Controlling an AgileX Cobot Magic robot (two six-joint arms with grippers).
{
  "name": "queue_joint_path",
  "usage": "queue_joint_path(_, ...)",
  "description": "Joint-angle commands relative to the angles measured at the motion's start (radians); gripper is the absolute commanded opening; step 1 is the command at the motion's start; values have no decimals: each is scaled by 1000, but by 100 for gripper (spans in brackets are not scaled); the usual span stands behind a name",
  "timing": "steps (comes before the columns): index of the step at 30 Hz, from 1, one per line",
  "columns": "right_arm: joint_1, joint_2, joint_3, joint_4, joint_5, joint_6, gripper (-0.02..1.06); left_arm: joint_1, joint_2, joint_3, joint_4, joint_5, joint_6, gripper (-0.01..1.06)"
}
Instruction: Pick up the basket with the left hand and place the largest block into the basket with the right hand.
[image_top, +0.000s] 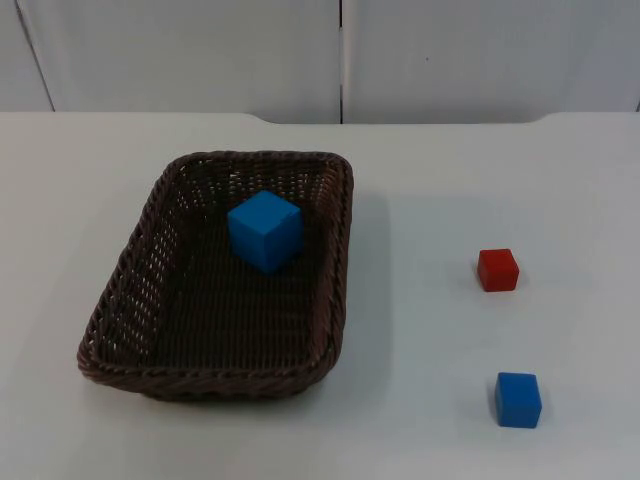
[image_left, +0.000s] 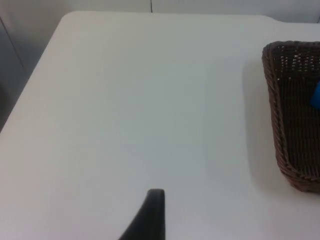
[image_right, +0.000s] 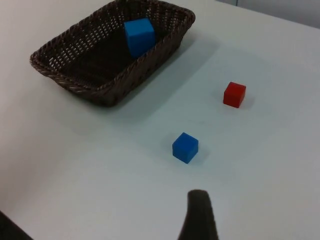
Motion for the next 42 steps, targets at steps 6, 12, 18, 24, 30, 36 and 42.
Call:
queue_joint_path(6, -4, -4, 1, -18, -12, -5, 57, -5, -3, 5, -18, 2, 33, 90)
queue_joint_path(12, -4, -4, 1, -18, -12, -5, 57, -5, -3, 5, -50, 2, 80, 90)
queue_joint_path(18, -4, -4, 1, -18, -12, -5, 73, -5, -3, 5, -51, 2, 80, 96)
queue_joint_path(24, -4, -4, 1, -18, -12, -5, 105, -5, -3, 5, -51, 2, 80, 105)
queue_joint_path(30, -4, -4, 1, -18, -12, -5, 105, -5, -3, 5, -51, 2, 80, 105)
queue_joint_path(36, -4, -4, 1, -18, -12, -5, 105, -5, -3, 5, -51, 2, 80, 105)
queue_joint_path(42, -4, -4, 1, -12, -12, -5, 105, -5, -3, 5, -51, 2, 80, 105)
